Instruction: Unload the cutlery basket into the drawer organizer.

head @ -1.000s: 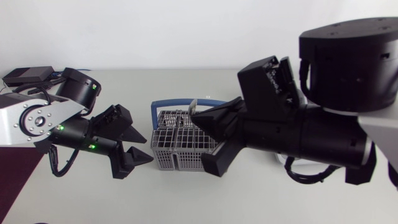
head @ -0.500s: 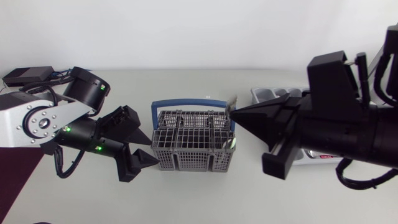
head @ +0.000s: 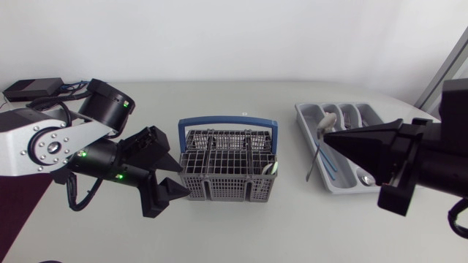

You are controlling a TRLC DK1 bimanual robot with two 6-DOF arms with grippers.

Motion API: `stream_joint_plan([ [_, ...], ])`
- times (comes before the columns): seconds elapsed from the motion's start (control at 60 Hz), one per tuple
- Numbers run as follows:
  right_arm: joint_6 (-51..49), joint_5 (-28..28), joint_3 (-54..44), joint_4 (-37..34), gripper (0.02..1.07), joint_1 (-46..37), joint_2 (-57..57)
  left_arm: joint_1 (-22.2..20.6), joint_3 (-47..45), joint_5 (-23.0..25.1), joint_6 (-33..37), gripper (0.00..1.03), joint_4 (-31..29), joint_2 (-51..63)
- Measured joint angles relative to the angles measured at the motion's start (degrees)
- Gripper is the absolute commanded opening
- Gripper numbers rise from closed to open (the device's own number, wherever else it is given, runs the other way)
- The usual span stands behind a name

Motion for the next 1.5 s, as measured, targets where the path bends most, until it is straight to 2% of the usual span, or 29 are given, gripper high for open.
stream_joint_plan([
  [0.3, -2.6, -3.9, -2.6, -2.1, 0.08, -10.1, -3.9, -0.5, 0.0, 0.0, 0.0, 0.98, 0.0, 0.0],
  [0.567, -5.2, -5.7, -2.6, -1.4, 0.08, -16.9, 0.9, -0.7, 0.0, 0.0, 0.0, 0.98, 0.0, -0.3],
  [0.683, -7.3, -8.7, -2.6, -1.0, 0.08, -21.5, 3.5, -0.7, 0.0, 0.0, 0.0, 0.98, 0.0, -0.8],
  [1.183, -25.3, -24.6, -2.5, -0.9, 0.08, -47.6, 15.9, -0.7, 0.0, 0.0, 0.0, 0.98, 0.0, -0.9],
  [1.5, -38.8, -28.6, 0.8, -3.8, 0.08, -56.7, 25.9, -0.8, 0.0, 0.0, 0.0, 0.98, 0.0, -0.9],
])
